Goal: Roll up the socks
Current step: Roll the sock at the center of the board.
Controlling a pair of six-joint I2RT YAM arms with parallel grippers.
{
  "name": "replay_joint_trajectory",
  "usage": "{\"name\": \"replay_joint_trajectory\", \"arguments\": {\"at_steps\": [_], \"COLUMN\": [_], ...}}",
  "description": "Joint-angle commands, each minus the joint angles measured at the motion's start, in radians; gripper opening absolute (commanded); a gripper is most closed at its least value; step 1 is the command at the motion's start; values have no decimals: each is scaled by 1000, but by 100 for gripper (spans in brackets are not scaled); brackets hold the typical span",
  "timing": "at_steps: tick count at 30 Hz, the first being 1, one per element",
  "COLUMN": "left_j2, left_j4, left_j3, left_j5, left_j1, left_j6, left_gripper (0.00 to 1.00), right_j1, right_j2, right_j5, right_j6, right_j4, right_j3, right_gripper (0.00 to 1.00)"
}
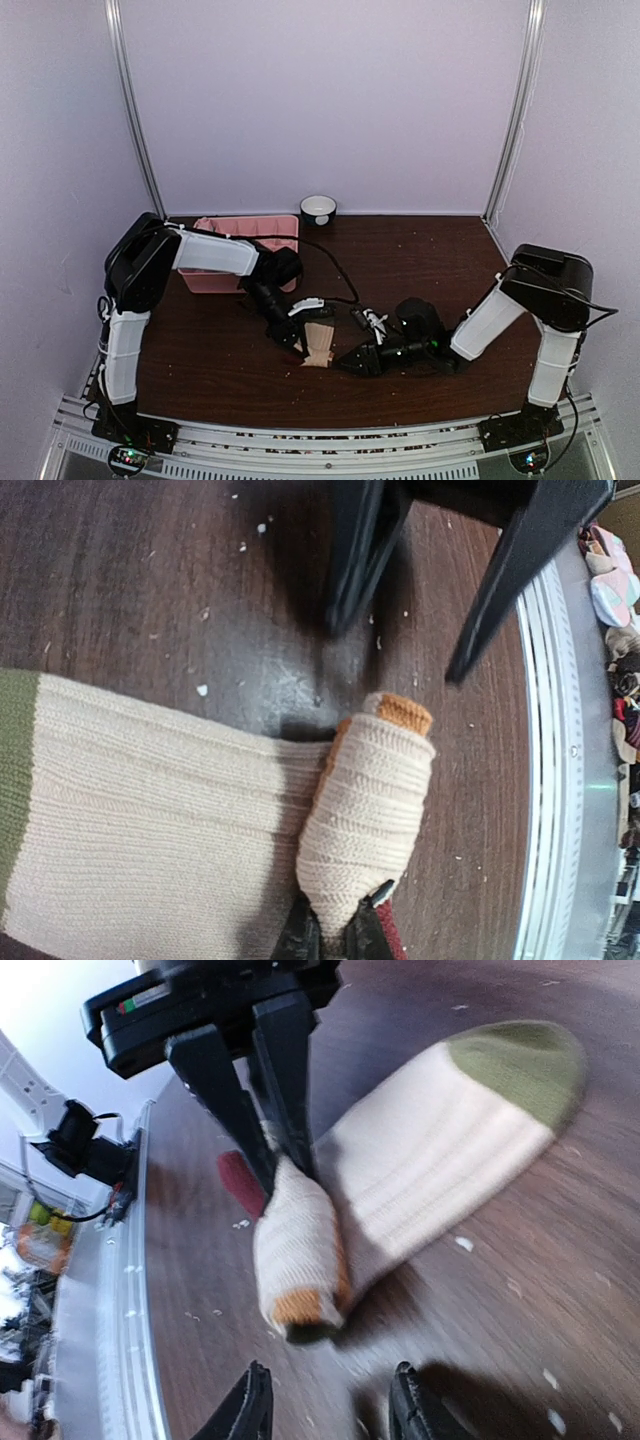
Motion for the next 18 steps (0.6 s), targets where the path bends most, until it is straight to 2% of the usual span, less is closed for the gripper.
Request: {"name": "replay_joint_trajectory", "arguments": {"at_steps": [1, 2, 3, 4, 6, 8, 9, 11, 13, 14, 15, 17, 18], "left_j2": [115, 132, 151, 160, 175, 181, 181, 182, 186, 188, 191, 201, 208], "left_j4": [-144, -169, -189, -205, -224, -236, -238, -241, -249, -250, -252, -261, -266], "left_j3": [50, 63, 71, 76, 78, 80, 78, 80, 84, 82, 83, 91, 98], "left_j5": [-74, -63, -51, -44, -40, -34, -31, -34, -33, -33, -32, -35, -38], "left_j1": [1, 2, 2, 2, 2, 2, 2, 2, 2, 2, 2, 2, 2], "left_j6": [-19, -15, -13, -8, -7, -4, -1, -1, 0, 0, -1, -1, -3], "left_gripper": [0, 0, 0, 0, 0, 0, 0, 0, 0, 0, 0, 0, 0], "right_j1": [38, 59, 83, 123, 170, 179, 179, 169, 118, 112, 131, 228, 277], "right_j2": [-124, -173, -223, -296, -390, -464, -492, -533, -568, -570, -568, -538, -510], "right_j5": [301, 376, 462, 557, 744, 837, 895, 1036, 931, 839, 813, 864, 907], "right_j6": [-95, -119, -151, -180, -228, -251, -228, -70, -6, -59, -138, -405, -469], "right_j4": [-94, -111, -140, -194, -321, -371, -385, -411, -262, -146, -93, -134, -202], "right_j3": [-132, -153, -167, -169, -161, -158, -158, -179, -256, -285, -294, -251, -204], "right_gripper": [42, 49, 89, 100, 100, 100, 100, 100, 100, 100, 100, 98, 96]}}
